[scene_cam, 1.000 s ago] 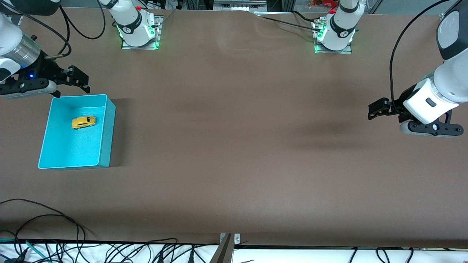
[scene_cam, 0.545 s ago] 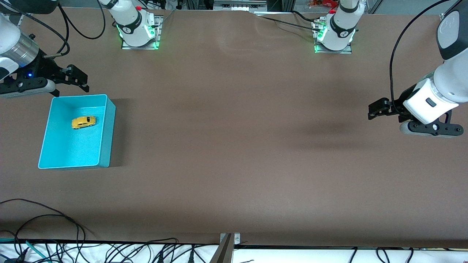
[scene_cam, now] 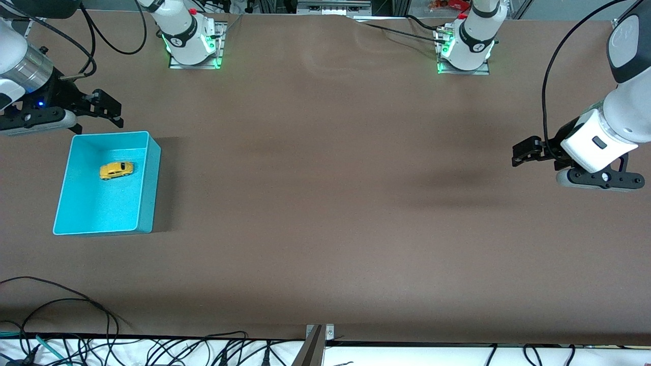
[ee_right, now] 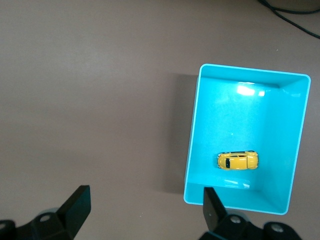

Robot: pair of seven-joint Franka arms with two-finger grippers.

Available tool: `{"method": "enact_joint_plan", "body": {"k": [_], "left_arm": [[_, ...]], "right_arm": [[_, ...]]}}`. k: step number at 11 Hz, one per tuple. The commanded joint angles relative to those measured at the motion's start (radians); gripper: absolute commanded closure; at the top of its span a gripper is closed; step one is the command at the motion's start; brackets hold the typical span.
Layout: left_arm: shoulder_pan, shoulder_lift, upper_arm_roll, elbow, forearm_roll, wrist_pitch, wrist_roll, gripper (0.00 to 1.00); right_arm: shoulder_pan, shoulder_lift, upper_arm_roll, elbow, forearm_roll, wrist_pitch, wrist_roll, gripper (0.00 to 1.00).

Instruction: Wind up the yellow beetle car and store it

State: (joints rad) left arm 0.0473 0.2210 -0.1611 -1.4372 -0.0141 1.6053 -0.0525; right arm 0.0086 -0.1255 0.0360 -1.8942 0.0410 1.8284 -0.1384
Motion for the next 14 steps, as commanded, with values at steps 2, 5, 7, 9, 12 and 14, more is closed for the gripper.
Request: {"method": "enact_joint_plan", "body": {"k": [2, 5, 7, 9, 12, 14], "left_arm": [[0.003, -0.009, -0.006, 0.006, 0.009, -0.016, 0.019, 0.00], [0.003, -0.009, -0.006, 0.006, 0.009, -0.016, 0.019, 0.00], [0.003, -0.009, -0.006, 0.006, 0.009, -0.016, 0.019, 0.00], [0.003, -0.009, -0.006, 0.006, 0.009, -0.016, 0.020, 0.00], [0.003, -0.009, -0.006, 0.006, 0.009, -0.016, 0.020, 0.00], [0.003, -0.009, -0.006, 0.006, 0.009, -0.016, 0.020, 0.00]], "right_arm": [[0.007, 0.020, -0.008, 0.044, 0.002, -0.027, -0.009, 0.00], [0.007, 0.021, -0.008, 0.047, 0.002, -0.027, -0.006, 0.00], [0.005, 0.020, -0.008, 0.047, 0.002, -0.027, -0.006, 0.00], [0.005, 0.020, -0.008, 0.049, 0.002, -0.027, -0.006, 0.00], [0.004, 0.020, -0.008, 0.049, 0.000, -0.027, -0.006, 0.00], [0.004, 0.020, -0.008, 0.050, 0.000, -0.027, -0.006, 0.00]]}}
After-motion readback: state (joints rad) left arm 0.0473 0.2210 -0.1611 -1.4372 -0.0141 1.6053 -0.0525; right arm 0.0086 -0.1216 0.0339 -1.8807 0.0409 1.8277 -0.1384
